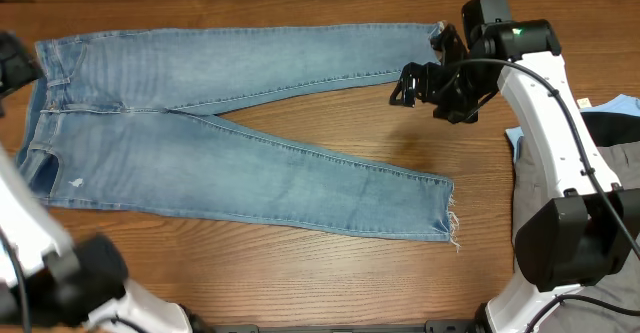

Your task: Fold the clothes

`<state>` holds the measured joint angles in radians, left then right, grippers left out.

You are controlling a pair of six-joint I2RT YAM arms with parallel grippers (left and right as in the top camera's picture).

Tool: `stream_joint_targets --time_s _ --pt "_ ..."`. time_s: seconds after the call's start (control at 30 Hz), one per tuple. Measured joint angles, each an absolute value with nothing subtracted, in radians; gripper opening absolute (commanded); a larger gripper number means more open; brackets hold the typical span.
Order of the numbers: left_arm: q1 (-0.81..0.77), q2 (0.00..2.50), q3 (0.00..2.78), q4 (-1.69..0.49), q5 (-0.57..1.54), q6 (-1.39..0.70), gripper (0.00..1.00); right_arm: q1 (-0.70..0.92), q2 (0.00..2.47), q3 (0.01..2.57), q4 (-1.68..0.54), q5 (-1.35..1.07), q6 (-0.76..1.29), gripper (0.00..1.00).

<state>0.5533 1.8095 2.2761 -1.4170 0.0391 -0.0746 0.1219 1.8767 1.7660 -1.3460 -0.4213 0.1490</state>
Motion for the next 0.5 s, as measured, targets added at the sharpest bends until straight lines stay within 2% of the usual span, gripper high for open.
stream_joint_targets --time_s 0.3,0.43,0.5 --pt "0.553 1.597 2.280 -1.593 -0.023 -0.089 0.68 0.160 1.839 1.765 -1.400 -0.416 0.153 1.00" --pt "0.553 1.550 2.280 -1.630 -0.043 -0.109 0.68 0.181 1.726 1.764 -1.418 -0.388 0.158 1.00" --pt "0.553 1.525 2.280 -1.649 -0.046 -0.123 0.71 0.197 1.652 1.764 -1.427 -0.362 0.171 1.00"
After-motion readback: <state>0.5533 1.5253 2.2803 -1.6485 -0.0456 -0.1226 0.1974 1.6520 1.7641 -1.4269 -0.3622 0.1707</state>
